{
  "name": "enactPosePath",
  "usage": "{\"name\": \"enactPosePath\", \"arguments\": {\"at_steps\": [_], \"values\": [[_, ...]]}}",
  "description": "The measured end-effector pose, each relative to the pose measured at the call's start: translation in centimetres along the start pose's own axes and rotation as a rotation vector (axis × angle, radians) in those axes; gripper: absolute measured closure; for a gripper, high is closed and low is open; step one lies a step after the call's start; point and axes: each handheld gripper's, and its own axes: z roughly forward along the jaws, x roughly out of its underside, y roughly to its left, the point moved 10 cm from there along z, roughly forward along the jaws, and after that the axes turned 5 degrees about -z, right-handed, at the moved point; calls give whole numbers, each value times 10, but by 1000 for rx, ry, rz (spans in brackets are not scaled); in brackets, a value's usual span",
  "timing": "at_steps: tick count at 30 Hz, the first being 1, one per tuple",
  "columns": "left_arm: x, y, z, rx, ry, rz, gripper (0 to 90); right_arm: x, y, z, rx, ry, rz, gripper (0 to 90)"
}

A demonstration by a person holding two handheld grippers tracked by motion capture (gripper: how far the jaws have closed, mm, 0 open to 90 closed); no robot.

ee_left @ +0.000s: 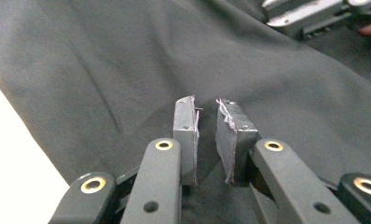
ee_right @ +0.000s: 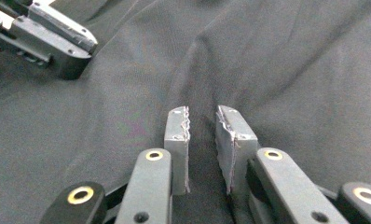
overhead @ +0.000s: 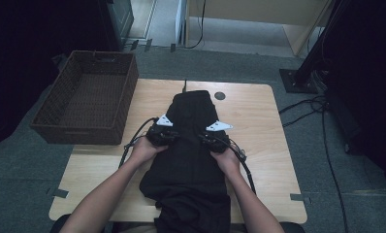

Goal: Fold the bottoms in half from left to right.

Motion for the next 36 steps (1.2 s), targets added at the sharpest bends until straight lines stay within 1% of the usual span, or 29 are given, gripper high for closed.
{"name": "enactPosePath", "arguments": {"at_steps": [3, 7, 12, 17, 19, 21, 23, 26, 28, 29, 31, 33, 36], "values": [[8, -7, -6, 16, 8, -10, 783, 3, 7, -4, -17, 0, -5, 749], [16, -16, -12, 38, -2, -35, 782, 9, 17, -11, -36, 0, -28, 748], [24, -27, -17, 43, 21, -15, 770, 14, 27, -19, -57, 2, -35, 741], [29, -32, -20, 51, -2, -21, 761, 19, 32, -24, -66, -3, -33, 739], [29, -32, -20, 60, 1, -27, 760, 18, 32, -24, -72, -2, -23, 731], [28, -31, -20, 66, -4, -25, 740, 18, 32, -24, -78, -4, -12, 717], [27, -29, -22, 63, 3, -19, 709, 18, 32, -25, -91, 4, -19, 688], [20, -26, -25, 60, -25, -40, 676, 14, 30, -25, -102, 15, -8, 649], [13, -21, -28, 55, -45, -59, 640, 10, 25, -25, -98, 5, -2, 621], [10, -19, -29, 54, -47, -72, 613, 7, 24, -26, -100, 4, 4, 607], [6, -13, -29, 51, -50, -80, 586, 4, 20, -26, -91, -5, 1, 589], [4, -9, -30, 52, -54, -83, 583, 1, 15, -26, -86, -4, 9, 567], [-1, 2, -29, 38, -48, -76, 562, -2, 7, -25, -83, -4, 24, 537]]}}
